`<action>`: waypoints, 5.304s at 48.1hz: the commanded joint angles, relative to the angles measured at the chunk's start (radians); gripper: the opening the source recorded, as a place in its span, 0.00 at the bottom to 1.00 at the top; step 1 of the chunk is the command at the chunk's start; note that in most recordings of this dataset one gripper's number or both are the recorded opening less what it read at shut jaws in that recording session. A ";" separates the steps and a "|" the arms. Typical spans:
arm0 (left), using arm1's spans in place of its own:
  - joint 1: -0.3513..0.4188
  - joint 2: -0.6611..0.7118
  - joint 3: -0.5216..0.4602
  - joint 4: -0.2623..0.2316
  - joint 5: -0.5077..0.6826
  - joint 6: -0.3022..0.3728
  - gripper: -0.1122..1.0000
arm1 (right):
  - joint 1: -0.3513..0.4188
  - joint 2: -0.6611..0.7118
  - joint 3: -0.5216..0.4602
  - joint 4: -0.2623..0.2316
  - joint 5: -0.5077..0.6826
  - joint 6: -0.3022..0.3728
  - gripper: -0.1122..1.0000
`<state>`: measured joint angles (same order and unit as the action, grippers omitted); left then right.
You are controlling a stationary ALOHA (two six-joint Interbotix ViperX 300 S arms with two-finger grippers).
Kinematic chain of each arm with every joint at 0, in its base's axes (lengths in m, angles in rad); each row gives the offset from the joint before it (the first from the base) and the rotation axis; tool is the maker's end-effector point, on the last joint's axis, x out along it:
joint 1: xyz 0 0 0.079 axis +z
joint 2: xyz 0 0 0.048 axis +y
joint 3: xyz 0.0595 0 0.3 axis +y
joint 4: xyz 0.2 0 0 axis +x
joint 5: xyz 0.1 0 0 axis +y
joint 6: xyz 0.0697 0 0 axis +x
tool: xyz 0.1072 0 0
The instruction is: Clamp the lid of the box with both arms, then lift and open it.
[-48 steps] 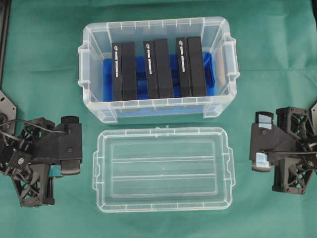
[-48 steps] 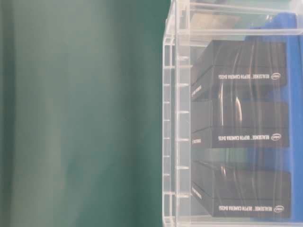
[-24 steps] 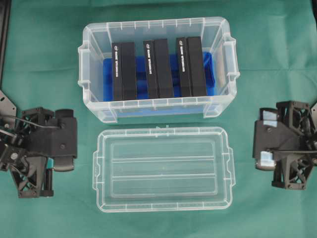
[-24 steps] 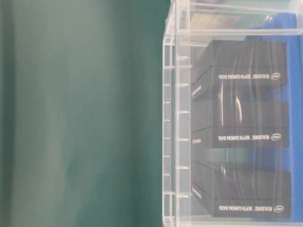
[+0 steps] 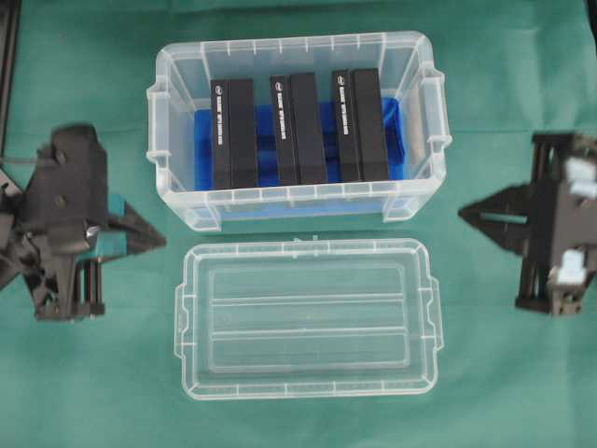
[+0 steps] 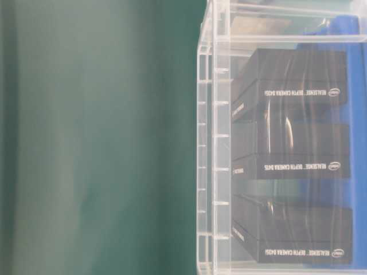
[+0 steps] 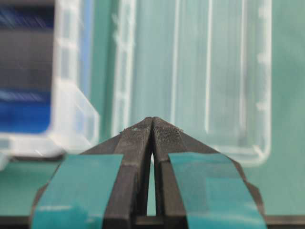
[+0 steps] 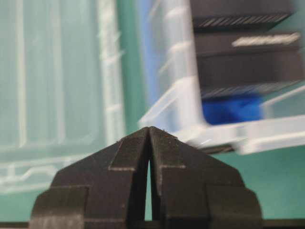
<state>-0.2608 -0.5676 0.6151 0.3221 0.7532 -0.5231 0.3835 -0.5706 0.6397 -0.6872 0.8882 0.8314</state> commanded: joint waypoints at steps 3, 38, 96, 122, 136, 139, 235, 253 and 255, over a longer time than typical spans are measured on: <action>0.069 -0.031 -0.018 0.008 -0.057 0.058 0.11 | -0.057 -0.044 -0.020 -0.074 -0.032 0.000 0.11; 0.405 -0.156 0.023 0.008 -0.276 0.265 0.11 | -0.440 -0.132 0.034 -0.195 -0.333 -0.083 0.11; 0.460 -0.201 0.258 -0.009 -0.643 0.288 0.11 | -0.630 -0.130 0.241 -0.190 -0.807 -0.121 0.11; 0.440 -0.199 0.334 -0.012 -0.785 0.287 0.11 | -0.632 -0.127 0.272 -0.186 -0.873 -0.115 0.11; 0.433 -0.199 0.336 -0.012 -0.787 0.287 0.11 | -0.632 -0.129 0.272 -0.186 -0.874 -0.114 0.11; 0.433 -0.199 0.337 -0.012 -0.787 0.287 0.11 | -0.630 -0.127 0.272 -0.186 -0.873 -0.114 0.11; 0.347 -0.206 0.347 -0.012 -0.785 0.284 0.11 | -0.578 -0.127 0.287 -0.181 -0.910 -0.100 0.11; 0.347 -0.206 0.348 -0.012 -0.784 0.284 0.11 | -0.563 -0.127 0.287 -0.166 -0.910 -0.098 0.11; 0.347 -0.207 0.348 -0.012 -0.784 0.284 0.11 | -0.560 -0.127 0.287 -0.167 -0.910 -0.098 0.11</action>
<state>0.0890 -0.7716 0.9741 0.3114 -0.0276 -0.2393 -0.1841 -0.6949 0.9388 -0.8575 -0.0138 0.7302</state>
